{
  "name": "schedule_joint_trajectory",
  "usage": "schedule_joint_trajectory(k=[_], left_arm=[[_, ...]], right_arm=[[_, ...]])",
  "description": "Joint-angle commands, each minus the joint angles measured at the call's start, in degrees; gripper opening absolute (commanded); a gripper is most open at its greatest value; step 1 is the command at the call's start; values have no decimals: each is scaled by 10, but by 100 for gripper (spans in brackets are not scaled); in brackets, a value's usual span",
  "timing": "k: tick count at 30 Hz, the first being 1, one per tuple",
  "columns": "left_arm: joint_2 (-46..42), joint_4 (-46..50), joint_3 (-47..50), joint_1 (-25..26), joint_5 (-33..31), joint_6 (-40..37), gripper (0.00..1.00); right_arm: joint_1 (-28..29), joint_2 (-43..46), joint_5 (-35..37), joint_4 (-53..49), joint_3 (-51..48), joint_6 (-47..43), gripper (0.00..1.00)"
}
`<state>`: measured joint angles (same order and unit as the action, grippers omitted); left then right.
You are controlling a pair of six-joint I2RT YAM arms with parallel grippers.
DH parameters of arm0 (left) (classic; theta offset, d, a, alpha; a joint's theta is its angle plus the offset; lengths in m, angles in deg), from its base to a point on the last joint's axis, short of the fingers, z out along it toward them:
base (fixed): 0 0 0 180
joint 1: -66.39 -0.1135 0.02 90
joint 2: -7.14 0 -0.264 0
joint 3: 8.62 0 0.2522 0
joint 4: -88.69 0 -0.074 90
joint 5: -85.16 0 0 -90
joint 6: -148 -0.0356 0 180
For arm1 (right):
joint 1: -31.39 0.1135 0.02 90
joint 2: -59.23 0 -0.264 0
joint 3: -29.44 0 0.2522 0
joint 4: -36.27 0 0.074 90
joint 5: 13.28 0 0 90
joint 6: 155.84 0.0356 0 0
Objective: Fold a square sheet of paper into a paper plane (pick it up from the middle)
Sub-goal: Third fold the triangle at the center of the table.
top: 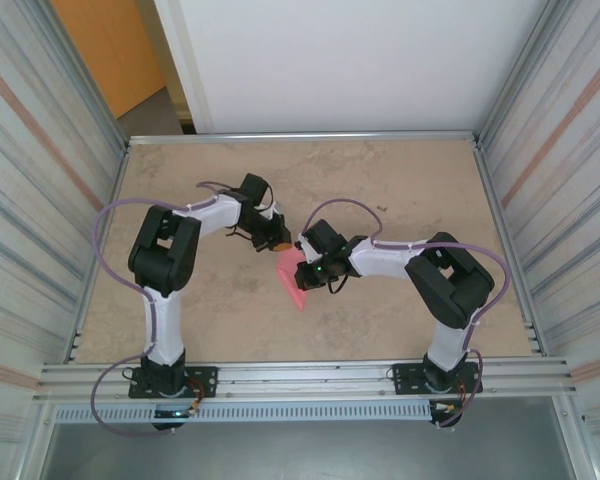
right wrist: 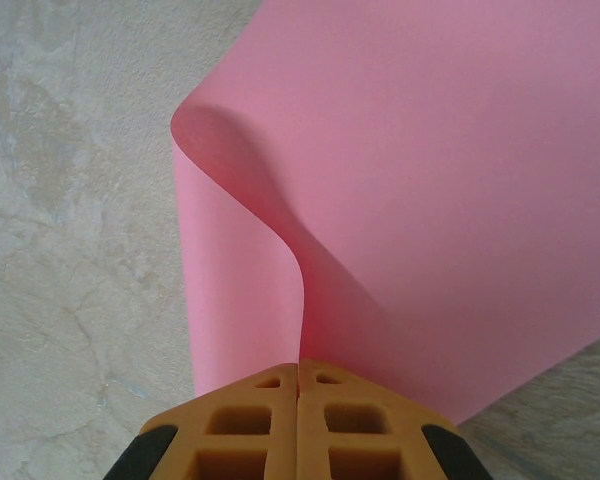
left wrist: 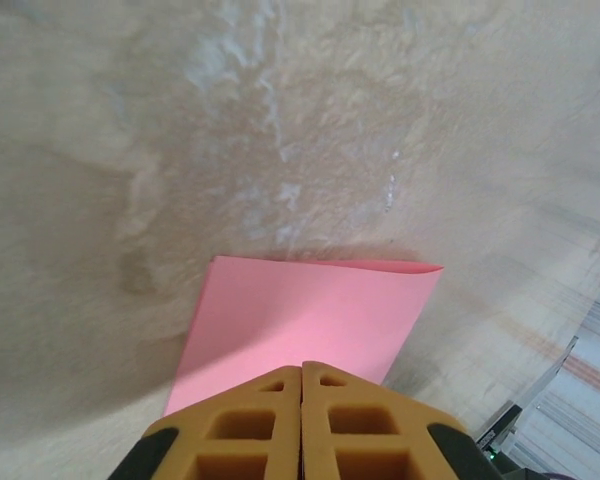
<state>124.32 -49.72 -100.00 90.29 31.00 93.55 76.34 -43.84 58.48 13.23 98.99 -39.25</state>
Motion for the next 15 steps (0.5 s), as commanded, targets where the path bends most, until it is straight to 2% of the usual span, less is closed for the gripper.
schedule_joint_trajectory(k=[1,15], left_arm=[[-11,27,15,-1,-9,-15,8],[10,35,21,4,-14,-23,5]], right_arm=[[-4,-7,-7,-10,16,10,0],[-3,-11,-27,-5,21,2,0]])
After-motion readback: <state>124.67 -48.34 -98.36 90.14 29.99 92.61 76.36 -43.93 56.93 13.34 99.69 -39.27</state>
